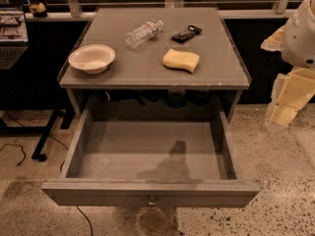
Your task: Place water bottle into top drawer
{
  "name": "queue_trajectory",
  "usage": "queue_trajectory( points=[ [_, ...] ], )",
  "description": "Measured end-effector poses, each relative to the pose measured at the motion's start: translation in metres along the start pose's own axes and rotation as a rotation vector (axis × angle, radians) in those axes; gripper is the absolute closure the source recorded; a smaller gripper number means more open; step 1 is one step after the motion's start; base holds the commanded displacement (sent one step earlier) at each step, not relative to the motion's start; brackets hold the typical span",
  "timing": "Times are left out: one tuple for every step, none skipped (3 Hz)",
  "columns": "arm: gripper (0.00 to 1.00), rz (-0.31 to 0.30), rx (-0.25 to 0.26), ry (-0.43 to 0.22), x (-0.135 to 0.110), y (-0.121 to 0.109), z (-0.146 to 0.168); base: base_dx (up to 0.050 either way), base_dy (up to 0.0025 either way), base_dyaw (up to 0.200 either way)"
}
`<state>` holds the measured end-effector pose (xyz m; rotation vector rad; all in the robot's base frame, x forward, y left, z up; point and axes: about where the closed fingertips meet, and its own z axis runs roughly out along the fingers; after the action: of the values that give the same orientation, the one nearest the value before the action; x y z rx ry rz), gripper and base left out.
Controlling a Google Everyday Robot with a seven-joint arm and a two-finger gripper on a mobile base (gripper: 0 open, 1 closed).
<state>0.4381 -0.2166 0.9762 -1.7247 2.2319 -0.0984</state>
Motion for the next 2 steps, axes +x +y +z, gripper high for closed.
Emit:
queue_trajectory(
  points=[
    [0.00, 0.000, 0.000, 0.000, 0.0000, 0.0000, 0.0000, 0.000, 0.00000, 0.000],
    [0.00, 0.020, 0.028, -0.035, 0.0003, -0.0029, -0.0029, 0.000, 0.00000, 0.000]
  ],
)
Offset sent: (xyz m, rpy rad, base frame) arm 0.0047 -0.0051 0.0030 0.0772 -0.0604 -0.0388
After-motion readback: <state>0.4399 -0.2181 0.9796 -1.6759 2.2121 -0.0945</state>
